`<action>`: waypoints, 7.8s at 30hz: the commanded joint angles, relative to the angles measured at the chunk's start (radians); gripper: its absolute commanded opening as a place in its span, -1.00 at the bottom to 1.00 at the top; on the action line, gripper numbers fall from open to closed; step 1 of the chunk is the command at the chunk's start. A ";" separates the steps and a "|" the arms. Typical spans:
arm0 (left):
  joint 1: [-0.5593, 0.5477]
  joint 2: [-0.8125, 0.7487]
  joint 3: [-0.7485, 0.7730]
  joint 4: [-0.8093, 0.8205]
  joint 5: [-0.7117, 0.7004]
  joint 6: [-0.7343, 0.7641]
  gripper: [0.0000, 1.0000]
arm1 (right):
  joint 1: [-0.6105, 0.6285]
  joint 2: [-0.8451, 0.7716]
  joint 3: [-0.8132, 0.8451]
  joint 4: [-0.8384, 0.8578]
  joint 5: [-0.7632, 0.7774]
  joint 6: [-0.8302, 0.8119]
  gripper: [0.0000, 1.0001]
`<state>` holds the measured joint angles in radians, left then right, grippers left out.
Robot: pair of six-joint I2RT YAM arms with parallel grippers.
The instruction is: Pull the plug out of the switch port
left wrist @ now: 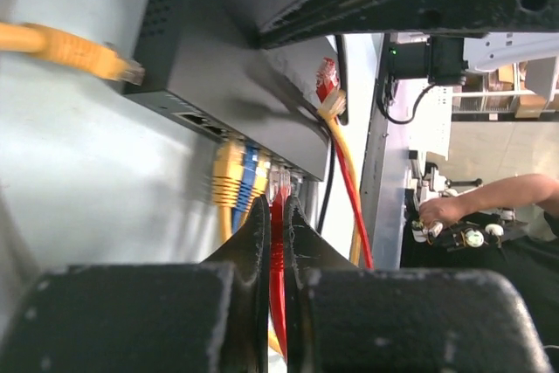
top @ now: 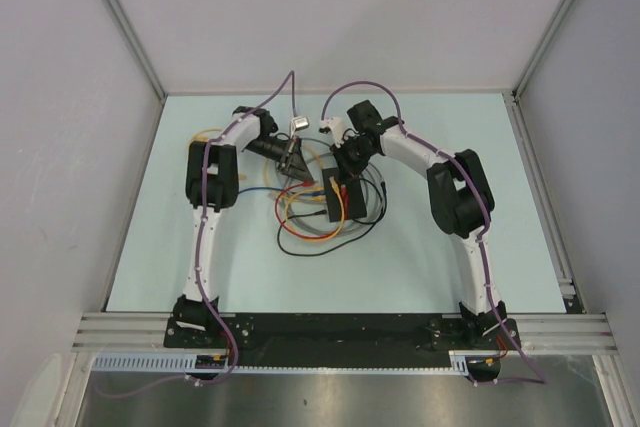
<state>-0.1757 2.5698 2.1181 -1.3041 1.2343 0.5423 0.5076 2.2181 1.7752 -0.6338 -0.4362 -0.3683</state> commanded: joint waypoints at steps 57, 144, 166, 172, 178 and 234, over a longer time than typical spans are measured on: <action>0.185 -0.477 -0.036 0.594 -1.461 -0.486 0.13 | -0.058 0.103 0.044 -0.107 0.133 0.008 -0.95; -0.107 -0.218 -0.156 0.566 -0.263 -0.415 0.02 | -0.070 0.057 0.003 -0.153 0.063 0.035 -1.00; -0.140 -0.099 -0.096 0.536 -0.196 -0.383 -0.33 | -0.058 0.049 -0.030 -0.149 0.088 0.031 -1.00; -0.140 -0.083 -0.095 0.503 -0.187 -0.354 -0.33 | -0.057 0.048 -0.033 -0.148 0.091 0.031 -1.00; -0.143 -0.071 -0.099 0.491 -0.173 -0.346 -0.34 | -0.052 0.043 -0.037 -0.145 0.096 0.029 -1.00; -0.188 0.007 -0.040 0.347 -0.130 -0.202 -1.00 | -0.041 0.029 -0.068 -0.135 0.102 0.025 -0.98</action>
<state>-0.3122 2.5462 2.0537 -0.9066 1.0950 0.3058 0.4507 2.1971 1.7660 -0.6987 -0.4088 -0.3260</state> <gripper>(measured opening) 0.207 0.010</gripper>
